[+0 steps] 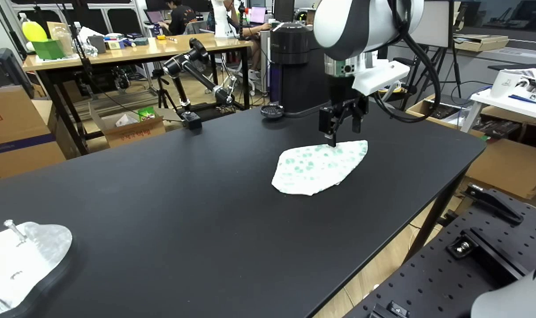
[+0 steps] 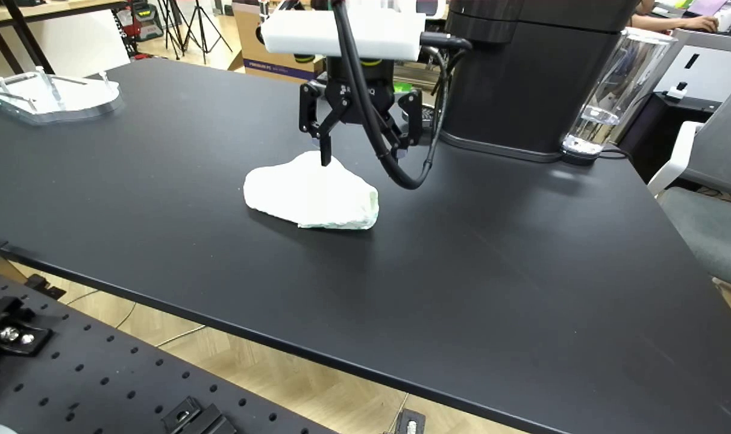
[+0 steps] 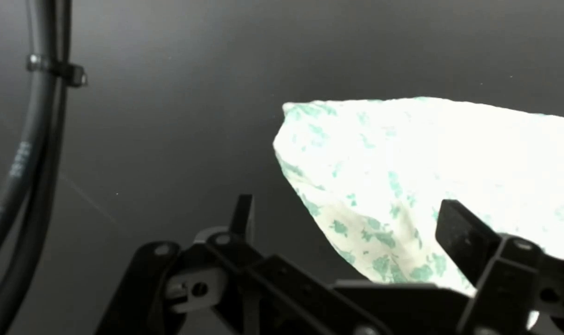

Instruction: Hang the cloth on the stand

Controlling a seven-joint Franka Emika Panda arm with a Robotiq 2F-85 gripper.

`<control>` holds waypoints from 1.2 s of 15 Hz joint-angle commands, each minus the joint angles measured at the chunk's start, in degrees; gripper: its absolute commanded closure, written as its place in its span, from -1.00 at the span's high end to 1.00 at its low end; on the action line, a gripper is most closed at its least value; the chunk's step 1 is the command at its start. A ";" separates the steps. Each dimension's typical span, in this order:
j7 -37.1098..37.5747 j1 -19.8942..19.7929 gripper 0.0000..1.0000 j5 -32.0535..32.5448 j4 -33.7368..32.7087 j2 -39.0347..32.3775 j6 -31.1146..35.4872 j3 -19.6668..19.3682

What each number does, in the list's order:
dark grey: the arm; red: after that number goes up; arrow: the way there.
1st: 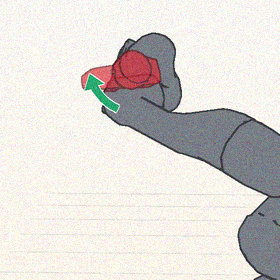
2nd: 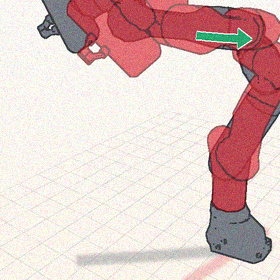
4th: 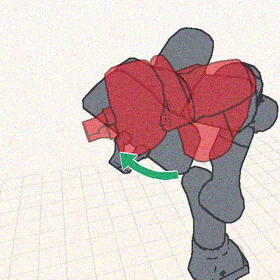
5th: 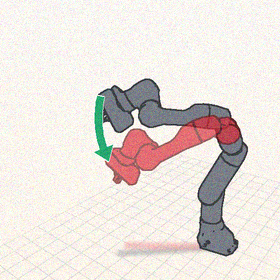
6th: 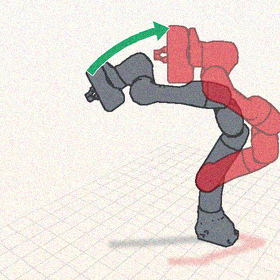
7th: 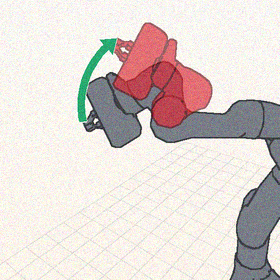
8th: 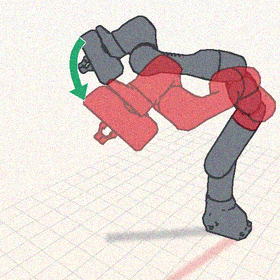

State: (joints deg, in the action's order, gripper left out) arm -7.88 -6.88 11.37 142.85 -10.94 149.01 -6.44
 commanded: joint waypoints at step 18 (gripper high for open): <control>-1.77 -0.19 -0.99 -8.09 -5.96 -1.89 -5.58 2.62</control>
State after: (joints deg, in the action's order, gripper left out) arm -8.25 -6.66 7.01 138.81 -15.00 148.47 -5.34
